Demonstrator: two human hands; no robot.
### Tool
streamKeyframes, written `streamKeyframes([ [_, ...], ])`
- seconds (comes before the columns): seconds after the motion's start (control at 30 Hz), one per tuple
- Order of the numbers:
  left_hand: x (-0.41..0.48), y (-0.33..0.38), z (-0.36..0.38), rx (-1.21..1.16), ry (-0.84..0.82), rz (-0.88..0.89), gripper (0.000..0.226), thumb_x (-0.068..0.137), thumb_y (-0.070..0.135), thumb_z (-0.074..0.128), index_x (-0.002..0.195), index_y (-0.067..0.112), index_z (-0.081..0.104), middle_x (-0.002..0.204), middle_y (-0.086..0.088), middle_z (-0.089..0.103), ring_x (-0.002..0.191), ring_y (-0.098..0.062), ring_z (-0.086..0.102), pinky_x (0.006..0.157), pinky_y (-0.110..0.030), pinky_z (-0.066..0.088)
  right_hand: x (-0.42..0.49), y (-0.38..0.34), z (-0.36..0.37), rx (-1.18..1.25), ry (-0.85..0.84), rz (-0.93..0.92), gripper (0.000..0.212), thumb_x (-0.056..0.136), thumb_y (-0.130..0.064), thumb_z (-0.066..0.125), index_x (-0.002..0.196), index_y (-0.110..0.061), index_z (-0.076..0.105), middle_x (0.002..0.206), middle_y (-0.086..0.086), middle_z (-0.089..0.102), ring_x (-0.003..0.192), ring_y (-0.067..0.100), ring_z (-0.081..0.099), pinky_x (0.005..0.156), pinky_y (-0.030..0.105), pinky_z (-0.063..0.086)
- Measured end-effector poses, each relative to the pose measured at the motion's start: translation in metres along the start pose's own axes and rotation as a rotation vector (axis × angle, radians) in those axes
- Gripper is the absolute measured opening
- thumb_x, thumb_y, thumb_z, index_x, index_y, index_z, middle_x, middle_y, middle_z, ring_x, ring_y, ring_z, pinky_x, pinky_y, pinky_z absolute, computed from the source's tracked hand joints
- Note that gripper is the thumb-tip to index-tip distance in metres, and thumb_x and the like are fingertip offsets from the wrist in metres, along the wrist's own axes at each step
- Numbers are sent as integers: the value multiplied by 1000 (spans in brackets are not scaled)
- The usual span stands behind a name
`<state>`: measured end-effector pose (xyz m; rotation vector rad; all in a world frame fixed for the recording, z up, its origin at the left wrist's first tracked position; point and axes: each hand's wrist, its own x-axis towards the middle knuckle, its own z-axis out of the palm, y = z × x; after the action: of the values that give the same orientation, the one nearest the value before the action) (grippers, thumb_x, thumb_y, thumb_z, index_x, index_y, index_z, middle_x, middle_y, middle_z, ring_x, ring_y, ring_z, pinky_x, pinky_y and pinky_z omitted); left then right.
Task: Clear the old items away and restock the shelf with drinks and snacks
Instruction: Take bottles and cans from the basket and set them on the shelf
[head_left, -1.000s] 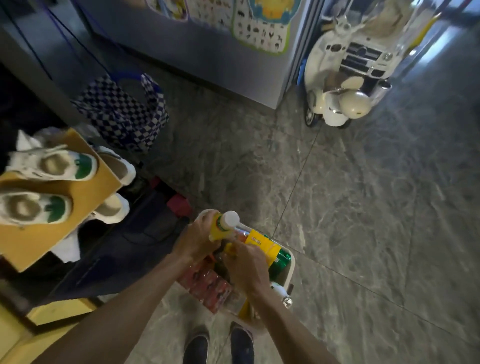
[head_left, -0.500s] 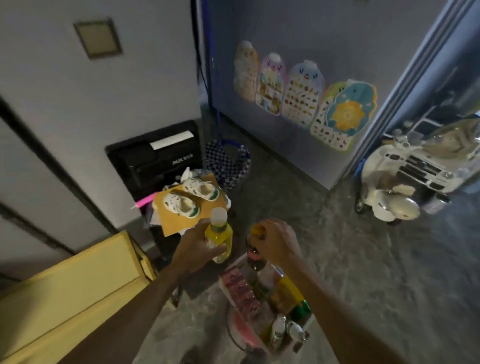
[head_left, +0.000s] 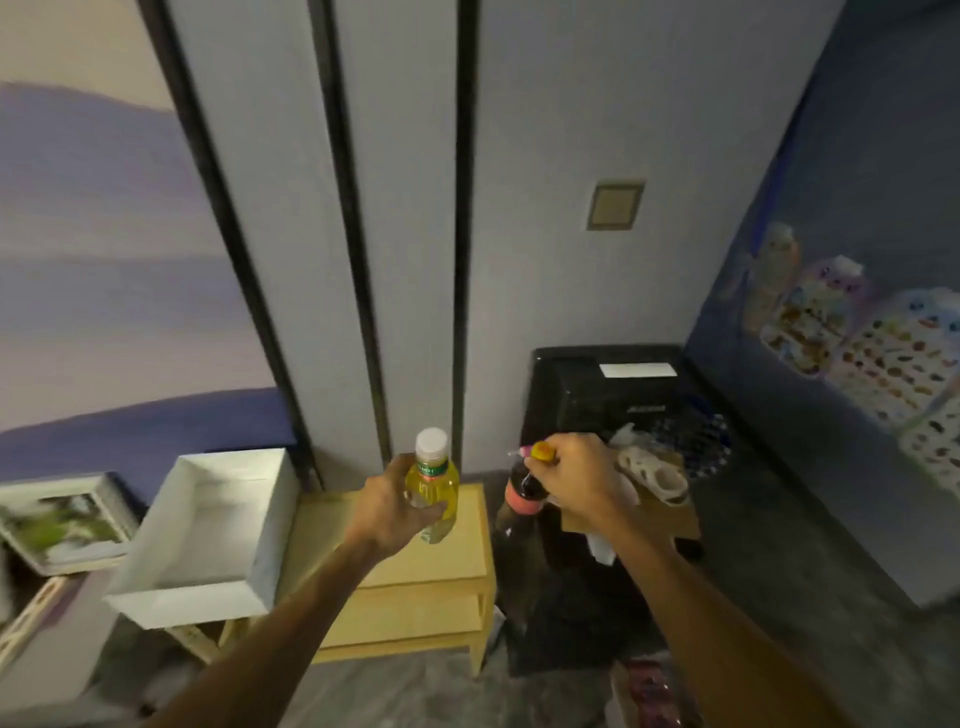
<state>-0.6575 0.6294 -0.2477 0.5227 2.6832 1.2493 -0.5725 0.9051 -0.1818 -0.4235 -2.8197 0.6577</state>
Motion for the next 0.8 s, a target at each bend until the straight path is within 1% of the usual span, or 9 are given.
streamKeyframes([
  [0.07,3,-27,-26,-9,53,-45,76,74,41,94,138,25,55,103,8,72,94,-17,71,73,-27,51,20,-35,28,54,-24,-4,24,92,-39,78,80,-20,70,74,-10,67,69,3,64,67,27,57],
  [0.13,8,-53,-46,-53,90,-101,76,76,36,95,140,24,56,105,9,70,96,-15,70,74,-24,50,38,-68,54,115,-35,-14,24,92,-36,78,76,-22,66,72,-9,64,65,1,60,63,22,48],
  [0.17,10,-67,-53,-75,109,-134,77,76,35,95,141,24,55,108,10,70,99,-15,70,76,-24,51,46,-82,68,122,-32,-14,24,92,-38,79,77,-22,68,72,-9,65,65,3,61,63,24,48],
  [0.23,17,-89,-62,-92,148,-206,76,77,37,94,140,24,54,113,8,71,103,-17,70,83,-30,55,62,-104,95,136,-46,1,24,90,-41,80,83,-19,74,76,-8,69,70,9,65,64,25,49],
  [0.3,25,-108,-66,-100,189,-273,74,78,38,94,139,24,54,116,4,72,103,-18,67,89,-36,57,76,-124,121,163,-87,-3,22,91,-38,82,87,-17,76,77,-9,69,71,8,66,65,23,50],
  [0.37,38,-124,-64,-84,236,-325,71,78,36,93,137,23,55,115,2,73,101,-21,68,89,-39,57,91,-138,145,168,-128,-13,23,91,-38,83,85,-18,74,77,-6,71,72,10,69,67,27,59],
  [0.43,52,-138,-60,-90,263,-379,68,79,34,92,135,23,55,114,1,73,102,-23,70,88,-41,59,109,-145,172,163,-157,-15,27,90,-41,82,83,-17,74,79,-3,73,73,12,71,70,33,63],
  [0.63,96,-187,-37,-119,317,-571,66,77,34,88,132,25,54,113,-2,73,100,-29,70,88,-46,59,158,-144,253,76,-260,-1,40,85,-57,79,91,-18,77,88,-2,77,81,19,74,72,39,64],
  [0.8,126,-242,-17,-153,318,-655,67,71,29,89,128,26,54,110,-2,72,100,-32,70,87,-48,59,185,-141,302,32,-349,28,42,85,-55,79,90,-14,76,91,6,76,88,29,73,66,32,52],
])
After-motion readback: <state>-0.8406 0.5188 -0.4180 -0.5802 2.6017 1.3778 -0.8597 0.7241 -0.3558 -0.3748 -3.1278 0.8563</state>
